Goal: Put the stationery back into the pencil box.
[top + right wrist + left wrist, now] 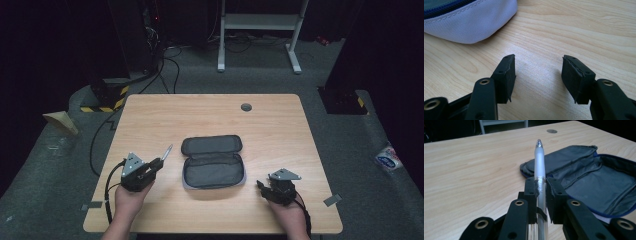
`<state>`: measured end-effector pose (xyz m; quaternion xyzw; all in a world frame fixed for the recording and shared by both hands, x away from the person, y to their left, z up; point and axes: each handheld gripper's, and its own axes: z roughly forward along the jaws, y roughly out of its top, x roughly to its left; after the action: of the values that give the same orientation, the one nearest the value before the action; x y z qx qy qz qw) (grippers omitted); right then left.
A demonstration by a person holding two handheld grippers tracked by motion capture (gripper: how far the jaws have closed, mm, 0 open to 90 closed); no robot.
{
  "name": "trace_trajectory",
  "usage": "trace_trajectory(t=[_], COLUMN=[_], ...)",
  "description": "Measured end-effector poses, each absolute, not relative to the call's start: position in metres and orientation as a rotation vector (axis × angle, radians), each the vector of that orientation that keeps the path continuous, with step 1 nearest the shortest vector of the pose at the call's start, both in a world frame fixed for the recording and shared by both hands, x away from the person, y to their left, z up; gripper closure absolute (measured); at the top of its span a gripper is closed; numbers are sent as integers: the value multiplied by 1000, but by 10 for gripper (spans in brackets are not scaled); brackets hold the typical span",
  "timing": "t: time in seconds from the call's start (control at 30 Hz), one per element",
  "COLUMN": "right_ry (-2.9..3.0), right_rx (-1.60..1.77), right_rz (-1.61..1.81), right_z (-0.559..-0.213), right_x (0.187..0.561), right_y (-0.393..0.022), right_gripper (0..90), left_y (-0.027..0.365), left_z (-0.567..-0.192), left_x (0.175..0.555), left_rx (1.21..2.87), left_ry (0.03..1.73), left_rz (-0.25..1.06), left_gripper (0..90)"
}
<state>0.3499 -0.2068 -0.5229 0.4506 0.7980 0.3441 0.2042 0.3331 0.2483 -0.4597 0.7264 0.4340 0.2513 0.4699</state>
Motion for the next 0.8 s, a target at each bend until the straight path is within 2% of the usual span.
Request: trace_trajectory(t=[0.8], right_ry=[2226], right_rx=[1251], right_rz=[958], right_z=[-523], right_x=[350], right_y=[-206], right_gripper=[435], left_y=[193], left_z=[-437], left_x=[355], left_rx=[1826], left_ry=[910], left_rz=[566], left_gripper=[791])
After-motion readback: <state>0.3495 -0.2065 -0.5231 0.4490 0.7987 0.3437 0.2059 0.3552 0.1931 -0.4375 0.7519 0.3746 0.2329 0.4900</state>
